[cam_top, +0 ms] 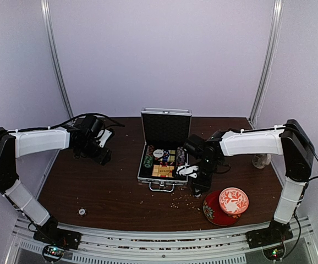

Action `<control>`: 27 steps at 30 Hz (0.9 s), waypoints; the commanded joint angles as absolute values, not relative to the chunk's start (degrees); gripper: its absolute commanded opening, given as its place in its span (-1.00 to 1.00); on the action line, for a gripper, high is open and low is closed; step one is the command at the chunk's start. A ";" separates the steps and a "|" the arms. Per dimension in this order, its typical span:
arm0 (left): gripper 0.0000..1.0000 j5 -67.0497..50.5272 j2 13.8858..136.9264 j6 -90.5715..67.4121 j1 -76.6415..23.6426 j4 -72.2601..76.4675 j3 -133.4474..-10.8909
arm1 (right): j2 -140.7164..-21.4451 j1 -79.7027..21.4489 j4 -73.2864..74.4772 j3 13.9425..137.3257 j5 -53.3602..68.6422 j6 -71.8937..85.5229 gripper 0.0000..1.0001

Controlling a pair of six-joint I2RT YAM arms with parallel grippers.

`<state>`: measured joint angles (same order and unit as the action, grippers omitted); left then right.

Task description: Pack up texas hold em set

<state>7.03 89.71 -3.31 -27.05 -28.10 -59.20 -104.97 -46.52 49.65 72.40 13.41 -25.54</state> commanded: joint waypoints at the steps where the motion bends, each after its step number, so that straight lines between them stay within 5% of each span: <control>1: 0.12 6.38 90.26 -2.56 -26.50 -27.74 -60.21 | -105.12 -46.61 48.82 69.84 10.00 -26.11 -0.41; 22: 0.12 6.20 90.44 -2.50 -26.54 -27.80 -60.21 | -107.50 -46.50 46.27 69.10 12.00 -25.86 -0.31; 27: 0.12 6.14 90.61 -2.48 -26.46 -27.86 -60.30 | -107.21 -46.53 46.37 68.65 12.67 -25.75 -0.11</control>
<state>6.66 89.82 -3.27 -27.05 -28.10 -59.20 -106.96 -46.50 46.92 69.45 11.90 -25.54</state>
